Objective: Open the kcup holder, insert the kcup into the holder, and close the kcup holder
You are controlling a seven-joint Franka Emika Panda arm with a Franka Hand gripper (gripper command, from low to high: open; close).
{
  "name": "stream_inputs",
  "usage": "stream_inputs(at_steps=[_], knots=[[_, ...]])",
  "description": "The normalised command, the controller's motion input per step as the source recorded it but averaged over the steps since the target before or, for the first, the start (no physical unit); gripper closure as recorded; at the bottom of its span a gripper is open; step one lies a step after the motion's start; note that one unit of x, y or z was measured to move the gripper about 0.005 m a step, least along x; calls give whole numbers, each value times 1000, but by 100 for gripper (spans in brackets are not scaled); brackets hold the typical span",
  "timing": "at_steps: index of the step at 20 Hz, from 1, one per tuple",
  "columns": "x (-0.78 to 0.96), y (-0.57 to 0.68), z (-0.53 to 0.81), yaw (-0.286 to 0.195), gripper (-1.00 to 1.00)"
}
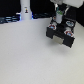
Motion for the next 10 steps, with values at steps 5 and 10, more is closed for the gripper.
stream_inputs(at_steps=[5, 10], knots=[[123, 64, 33, 4, 100], [275, 166, 204, -9, 100]])
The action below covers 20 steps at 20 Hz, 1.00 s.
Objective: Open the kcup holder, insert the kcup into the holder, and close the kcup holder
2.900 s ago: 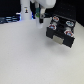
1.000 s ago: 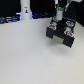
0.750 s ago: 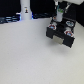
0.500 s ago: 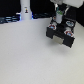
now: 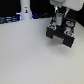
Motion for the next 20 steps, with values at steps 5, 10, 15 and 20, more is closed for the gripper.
stream_inputs(at_steps=[5, 10, 15, 20], knots=[[265, 153, 62, 0, 100], [506, 391, 156, -1, 100], [426, 273, 187, -11, 100], [126, 58, 12, -3, 100]])
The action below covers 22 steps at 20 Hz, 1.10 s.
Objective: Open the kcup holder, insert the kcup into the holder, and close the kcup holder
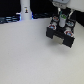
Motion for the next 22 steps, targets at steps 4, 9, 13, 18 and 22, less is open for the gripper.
stream_inputs(at_steps=[4, 9, 13, 18, 22], knots=[[21, 24, -211, 20, 100], [34, 28, -156, 14, 100], [101, 110, -159, 12, 100], [138, 123, -163, 15, 100], [152, 129, -23, 37, -100]])
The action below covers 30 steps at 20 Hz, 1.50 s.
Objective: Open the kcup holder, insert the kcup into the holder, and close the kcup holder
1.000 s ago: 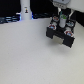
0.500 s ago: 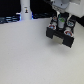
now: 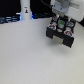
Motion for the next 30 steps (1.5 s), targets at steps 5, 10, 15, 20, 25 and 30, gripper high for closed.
stream_inputs(at_steps=[5, 10, 15, 20, 25, 30], knots=[[153, 115, 98, 56, -100], [206, 25, 342, 62, -100], [289, -113, 480, 62, -100], [458, -351, 558, 48, -100], [536, -428, 428, 46, -100], [599, -450, 280, 35, -100]])
